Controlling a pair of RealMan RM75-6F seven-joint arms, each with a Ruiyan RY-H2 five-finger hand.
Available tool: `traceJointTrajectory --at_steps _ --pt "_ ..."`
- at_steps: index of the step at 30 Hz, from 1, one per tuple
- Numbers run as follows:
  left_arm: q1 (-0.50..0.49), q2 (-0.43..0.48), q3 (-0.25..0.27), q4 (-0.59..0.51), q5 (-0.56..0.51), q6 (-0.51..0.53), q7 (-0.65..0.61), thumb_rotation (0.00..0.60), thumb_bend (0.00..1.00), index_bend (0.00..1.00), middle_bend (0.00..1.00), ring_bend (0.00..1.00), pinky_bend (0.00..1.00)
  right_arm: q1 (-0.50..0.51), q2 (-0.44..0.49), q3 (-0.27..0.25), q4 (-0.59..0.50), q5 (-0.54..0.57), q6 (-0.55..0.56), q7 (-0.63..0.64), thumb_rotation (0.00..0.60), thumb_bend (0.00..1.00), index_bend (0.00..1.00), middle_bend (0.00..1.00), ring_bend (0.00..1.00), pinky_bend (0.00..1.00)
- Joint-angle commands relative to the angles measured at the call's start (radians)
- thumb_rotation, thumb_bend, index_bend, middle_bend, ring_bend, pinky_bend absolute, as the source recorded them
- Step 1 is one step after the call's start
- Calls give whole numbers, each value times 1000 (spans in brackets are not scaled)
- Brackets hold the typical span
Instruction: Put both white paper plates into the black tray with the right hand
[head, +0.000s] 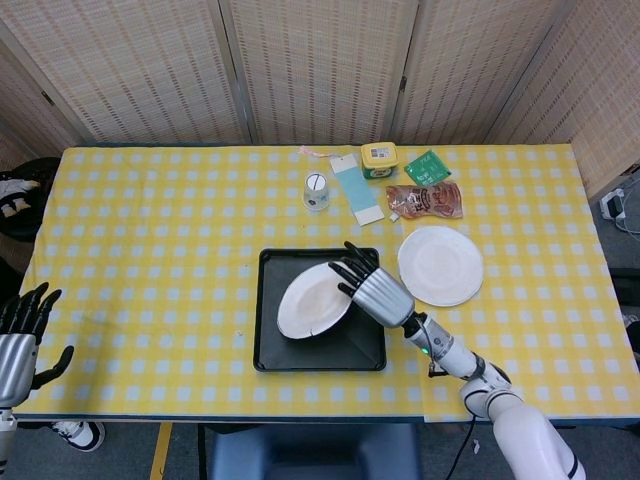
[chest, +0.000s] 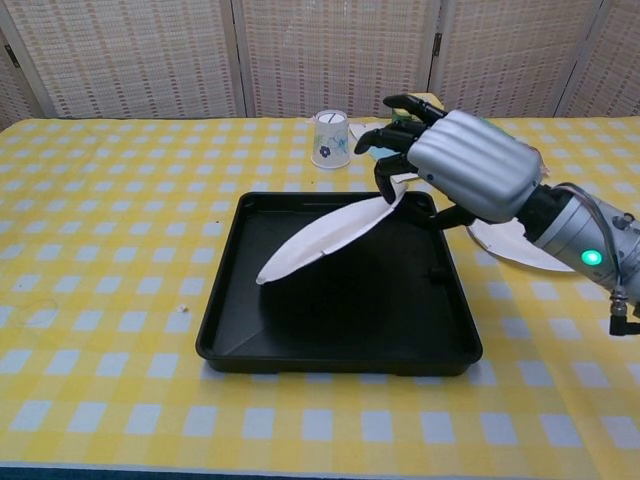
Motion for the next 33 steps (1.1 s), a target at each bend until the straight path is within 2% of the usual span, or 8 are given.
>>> traceJointTrajectory --at_steps 1,6,8,12,15,25,29,33 --pt "-2 -1 1 0 0 -5 0 600 387 0 0 0 0 -9 2 -13 -3 8 -31 19 600 535 645 221 229 0" --pt "-3 -1 2 -1 3 -3 -3 600 387 0 0 0 0 -14 44 -30 -86 22 -113 46 600 535 320 33 86 0" --pt "-3 -1 2 0 3 -4 -5 600 387 0 0 0 0 -11 81 -38 -154 28 -161 40 600 526 188 2 38 0" --pt "-5 0 5 0 8 -8 -12 600 387 0 0 0 0 7 169 -46 -316 36 -241 -42 600 377 25 0 0 0" --pt "-5 2 5 1 12 -5 -17 600 387 0 0 0 0 12 227 -45 -433 45 -277 -112 600 301 0 0 0 0" --pt "-4 3 6 1 16 -2 -24 600 386 0 0 0 0 16 443 -36 -830 131 -447 -280 600 240 0 0 0 0" --pt "-4 2 10 -3 23 1 -21 600 386 0 0 0 0 24 503 -16 -946 191 -524 -310 600 233 0 0 0 0" --pt "1 5 11 -5 30 12 -24 600 386 0 0 0 0 -6 554 0 -1000 213 -484 -345 600 233 0 0 0 0"
